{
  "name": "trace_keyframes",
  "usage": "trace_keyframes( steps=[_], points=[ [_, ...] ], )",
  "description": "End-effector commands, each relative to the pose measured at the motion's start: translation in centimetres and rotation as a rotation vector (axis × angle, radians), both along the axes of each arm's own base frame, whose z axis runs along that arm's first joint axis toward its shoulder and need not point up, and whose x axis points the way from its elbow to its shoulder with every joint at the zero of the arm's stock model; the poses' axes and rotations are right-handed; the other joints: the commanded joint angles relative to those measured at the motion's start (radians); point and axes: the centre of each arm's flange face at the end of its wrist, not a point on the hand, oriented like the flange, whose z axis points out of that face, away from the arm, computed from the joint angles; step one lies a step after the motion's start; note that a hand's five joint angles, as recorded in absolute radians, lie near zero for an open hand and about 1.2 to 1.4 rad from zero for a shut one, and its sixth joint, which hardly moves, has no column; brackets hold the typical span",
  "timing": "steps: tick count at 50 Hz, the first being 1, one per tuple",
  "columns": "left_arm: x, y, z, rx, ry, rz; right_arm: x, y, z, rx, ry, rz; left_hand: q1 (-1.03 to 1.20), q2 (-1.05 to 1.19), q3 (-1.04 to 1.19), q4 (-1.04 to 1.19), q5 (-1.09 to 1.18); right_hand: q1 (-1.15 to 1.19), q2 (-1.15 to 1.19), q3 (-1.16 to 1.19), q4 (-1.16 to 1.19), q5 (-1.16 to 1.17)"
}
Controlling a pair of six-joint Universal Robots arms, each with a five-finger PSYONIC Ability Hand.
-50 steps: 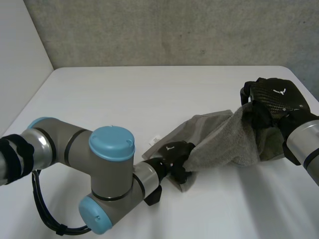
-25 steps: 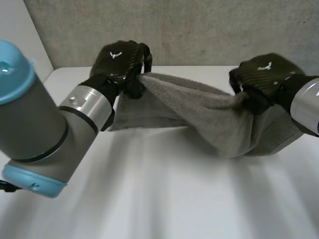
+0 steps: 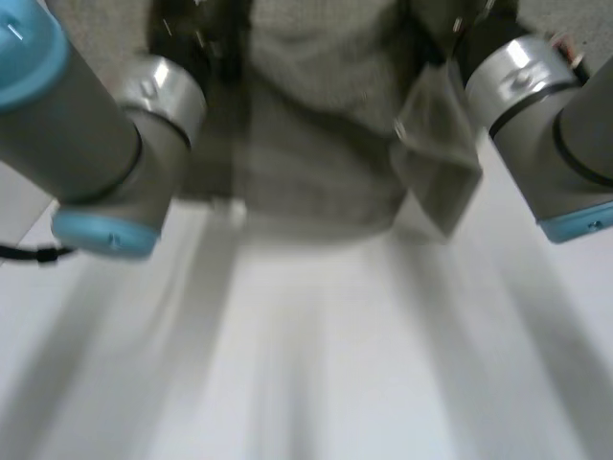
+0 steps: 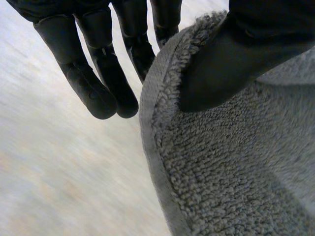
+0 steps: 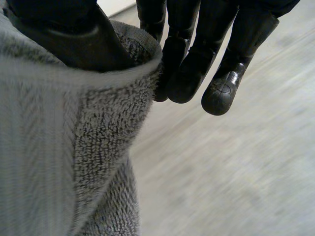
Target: Fold the towel.
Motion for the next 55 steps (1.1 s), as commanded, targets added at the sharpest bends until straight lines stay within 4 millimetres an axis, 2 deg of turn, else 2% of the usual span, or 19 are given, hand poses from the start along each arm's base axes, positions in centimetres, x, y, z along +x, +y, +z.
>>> trace_keyframes(
  steps=[1,3,4,6,7,8,9,11,12,14,15,16,17,19,20,22,30,48,55],
  points=[
    [1.3,0.2,5.2,-0.141,0.136,0.082,-1.0,1.3,1.3,0.032,-0.058,0.016,-0.031,-0.104,-0.141,-0.117,-0.243,0.064,0.078,0.068,0.058,0.068],
    [1.4,0.5,3.7,-0.098,0.108,0.080,-1.1,1.7,-1.1,0.154,0.010,0.008,-0.031,-0.104,-0.141,-0.117,-0.243,0.064,0.078,0.068,0.058,0.068],
    [1.4,0.5,3.7,-0.097,0.107,0.080,-1.1,1.7,-1.1,0.155,0.010,0.008,-0.031,-0.104,-0.141,-0.117,-0.243,0.064,0.078,0.068,0.058,0.068],
    [1.7,0.8,0.2,-0.014,0.042,0.083,-1.0,2.4,-3.7,0.246,0.079,0.016,-0.031,-0.104,-0.141,-0.117,-0.243,0.064,0.078,0.068,0.058,0.068],
    [1.7,0.8,0.2,-0.013,0.042,0.083,-1.0,2.4,-3.8,0.246,0.079,0.016,-0.031,-0.104,-0.141,-0.117,-0.243,0.064,0.078,0.068,0.058,0.068],
    [1.9,1.0,-1.9,0.030,-0.004,0.080,-1.3,2.5,-5.1,0.284,0.115,0.008,-0.031,-0.104,-0.141,-0.117,-0.243,0.064,0.078,0.068,0.058,0.068],
    [1.9,1.0,-1.9,0.031,-0.005,0.080,-1.3,2.5,-5.1,0.284,0.116,0.008,-0.031,-0.104,-0.141,-0.117,-0.243,0.064,0.078,0.068,0.058,0.068],
    [2.6,1.6,-6.9,0.129,-0.122,0.070,-1.6,3.1,-7.8,0.343,0.188,-0.004,-0.031,-0.104,-0.141,-0.117,-0.243,0.064,0.078,0.068,0.058,0.068],
    [2.6,1.6,-6.9,0.129,-0.123,0.070,-1.6,3.1,-7.9,0.344,0.188,-0.004,-0.031,-0.104,-0.141,-0.117,-0.243,0.064,0.078,0.068,0.058,0.068],
    [3.2,3.3,-12.0,0.225,-0.246,0.042,-1.9,3.8,-11.4,0.418,0.266,-0.010,-0.031,-0.104,-0.141,-0.117,-0.243,0.064,0.078,0.068,0.058,0.068],
    [3.2,3.3,-12.0,0.225,-0.246,0.042,-1.9,3.8,-11.4,0.418,0.266,-0.010,-0.031,-0.104,-0.141,-0.117,-0.243,0.064,0.078,0.068,0.058,0.068],
    [3.6,4.2,-14.3,0.263,-0.303,0.028,-2.0,4.1,-13.0,0.454,0.302,-0.012,-0.031,-0.104,-0.141,-0.117,-0.243,0.064,0.078,0.068,0.058,0.068],
    [3.6,4.2,-14.3,0.263,-0.303,0.027,-2.2,4.5,-14.6,0.490,0.338,-0.011,-0.031,-0.104,-0.141,-0.117,-0.243,0.064,0.078,0.068,0.058,0.068],
    [4.4,6.0,-18.2,0.310,-0.398,0.011,-2.3,4.8,-15.9,0.523,0.362,-0.009,-0.031,-0.104,-0.141,-0.117,-0.243,0.064,0.078,0.068,0.058,0.068],
    [4.4,6.0,-18.2,0.311,-0.398,0.011,-2.3,4.8,-15.9,0.523,0.362,-0.009,-0.031,-0.104,-0.141,-0.117,-0.243,0.064,0.078,0.068,0.058,0.068],
    [4.8,7.4,-21.1,0.318,-0.494,0.002,-2.7,5.0,-18.1,0.586,0.389,-0.016,-0.031,-0.104,-0.141,-0.117,-0.243,0.064,0.078,0.068,0.058,0.068],
    [4.7,8.8,-22.8,0.283,-0.608,-0.013,-3.2,5.4,-21.1,0.679,0.420,-0.037,-0.031,-0.104,-0.141,-0.117,-0.243,0.036,0.050,0.040,0.030,0.040],
    [4.6,8.6,-22.7,0.277,-0.600,-0.012,-4.3,3.9,-22.4,0.750,0.327,-0.171,-0.031,-0.104,-0.141,-0.117,-0.243,-0.328,-0.314,-0.324,-0.334,-0.324],
    [4.7,8.4,-22.9,0.282,-0.602,-0.009,-6.0,2.3,-22.5,0.764,0.311,-0.263,-0.031,-0.104,-0.141,-0.117,-0.243,-0.411,-0.397,-0.407,-0.416,-0.407]
  ],
)
